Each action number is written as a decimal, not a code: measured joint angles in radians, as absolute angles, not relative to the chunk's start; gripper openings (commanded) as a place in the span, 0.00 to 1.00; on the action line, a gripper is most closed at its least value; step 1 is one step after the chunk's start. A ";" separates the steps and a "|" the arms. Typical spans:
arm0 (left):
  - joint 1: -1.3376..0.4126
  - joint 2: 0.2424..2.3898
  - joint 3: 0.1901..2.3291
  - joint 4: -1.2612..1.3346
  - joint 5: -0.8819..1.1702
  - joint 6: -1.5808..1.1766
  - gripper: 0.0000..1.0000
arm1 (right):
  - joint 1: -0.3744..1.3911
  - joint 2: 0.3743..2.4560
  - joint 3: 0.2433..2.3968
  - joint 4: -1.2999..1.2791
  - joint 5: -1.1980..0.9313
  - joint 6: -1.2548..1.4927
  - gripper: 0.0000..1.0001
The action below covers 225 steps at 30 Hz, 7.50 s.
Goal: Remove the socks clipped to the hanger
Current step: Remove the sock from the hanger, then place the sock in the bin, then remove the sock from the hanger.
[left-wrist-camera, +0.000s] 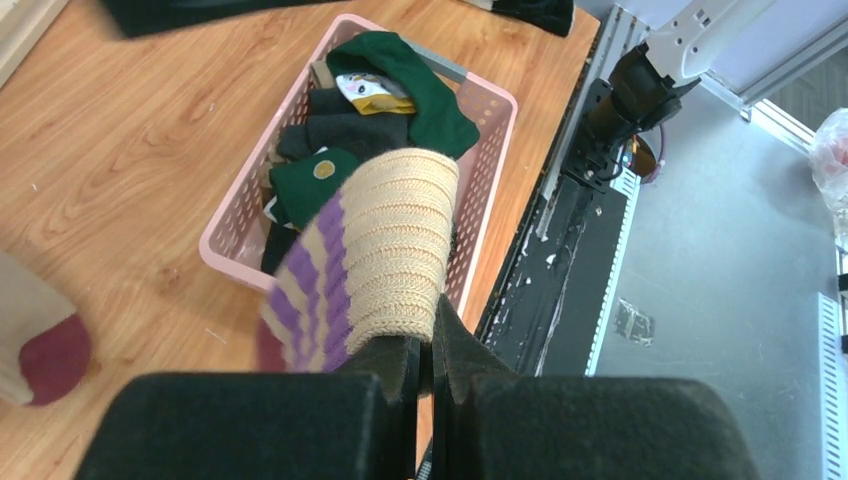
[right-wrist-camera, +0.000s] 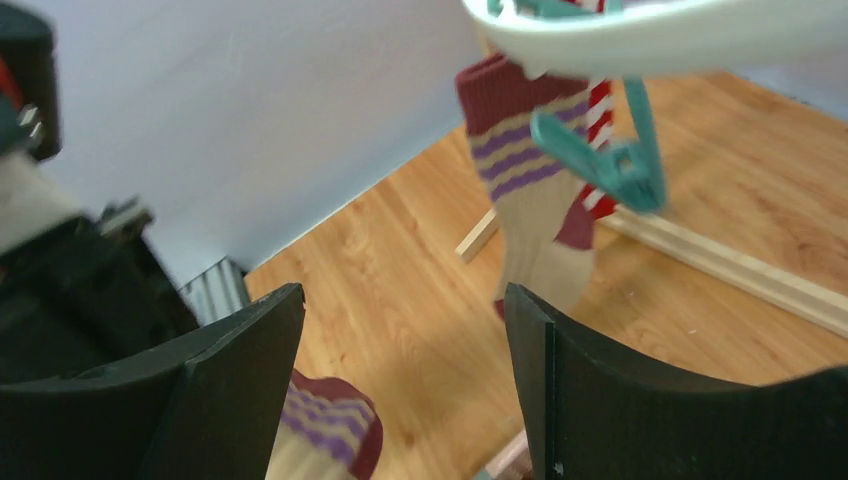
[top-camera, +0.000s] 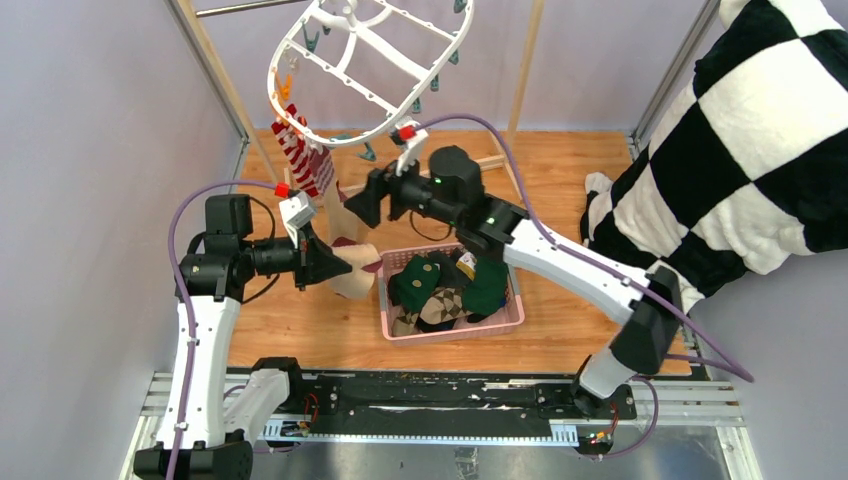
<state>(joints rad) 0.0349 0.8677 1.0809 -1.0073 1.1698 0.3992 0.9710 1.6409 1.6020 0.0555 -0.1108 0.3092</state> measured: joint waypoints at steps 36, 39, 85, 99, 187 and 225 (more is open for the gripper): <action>0.024 0.923 1.178 -1.011 1.097 0.364 1.00 | 0.928 1.336 1.066 0.294 -0.694 0.212 0.00; 0.024 0.927 1.186 -1.011 1.030 0.362 1.00 | 0.880 1.269 0.976 0.252 -0.653 0.237 0.00; 0.183 0.968 1.208 -1.011 0.808 0.340 1.00 | 0.630 1.100 0.669 -0.078 -0.156 0.447 0.18; 0.268 0.971 1.208 -1.012 0.848 0.345 1.00 | 0.626 1.117 0.559 -0.008 -0.004 0.438 0.47; 0.666 1.244 1.362 -1.394 0.935 0.727 0.89 | 0.966 2.807 2.561 0.830 0.200 0.032 0.00; 0.308 1.051 1.404 -1.424 1.184 0.699 0.94 | 0.960 1.626 1.090 1.206 -0.410 0.852 0.00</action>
<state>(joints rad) 0.3077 1.0512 1.4040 -1.4242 1.1835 0.6987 0.9600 1.6257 1.0897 1.2057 -0.4095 0.8516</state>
